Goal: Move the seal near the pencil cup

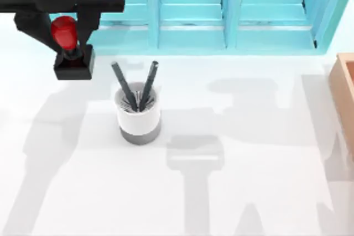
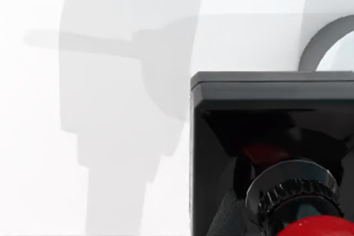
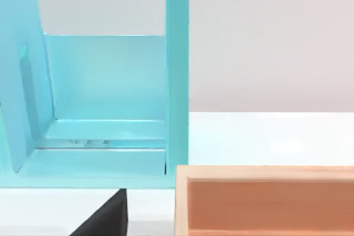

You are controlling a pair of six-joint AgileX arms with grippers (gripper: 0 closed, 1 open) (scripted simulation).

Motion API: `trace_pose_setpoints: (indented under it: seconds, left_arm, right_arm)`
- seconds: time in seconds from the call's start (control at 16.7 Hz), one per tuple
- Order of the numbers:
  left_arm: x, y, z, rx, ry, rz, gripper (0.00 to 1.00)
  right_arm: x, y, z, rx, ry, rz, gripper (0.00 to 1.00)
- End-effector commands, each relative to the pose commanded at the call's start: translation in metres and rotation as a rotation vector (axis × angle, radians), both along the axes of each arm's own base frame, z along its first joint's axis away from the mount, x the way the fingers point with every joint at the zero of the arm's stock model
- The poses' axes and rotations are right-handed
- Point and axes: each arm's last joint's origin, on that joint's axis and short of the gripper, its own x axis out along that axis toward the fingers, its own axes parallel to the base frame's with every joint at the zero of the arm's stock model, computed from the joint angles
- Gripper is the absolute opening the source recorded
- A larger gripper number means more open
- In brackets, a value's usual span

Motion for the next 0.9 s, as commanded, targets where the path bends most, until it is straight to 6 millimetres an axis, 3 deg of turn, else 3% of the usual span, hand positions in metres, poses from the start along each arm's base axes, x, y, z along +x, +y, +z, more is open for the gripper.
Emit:
trace_pose_setpoints:
  seconds: [0.72, 0.9]
  left_arm:
    - [0.0, 0.0, -0.015, 0.0, 0.0, 0.0, 0.0]
    - [0.0, 0.0, -0.015, 0.0, 0.0, 0.0, 0.23]
  right_arm:
    - [0.0, 0.0, 0.0, 0.0, 0.0, 0.0, 1.0]
    - [0.0, 0.0, 0.0, 0.0, 0.0, 0.0, 1.0]
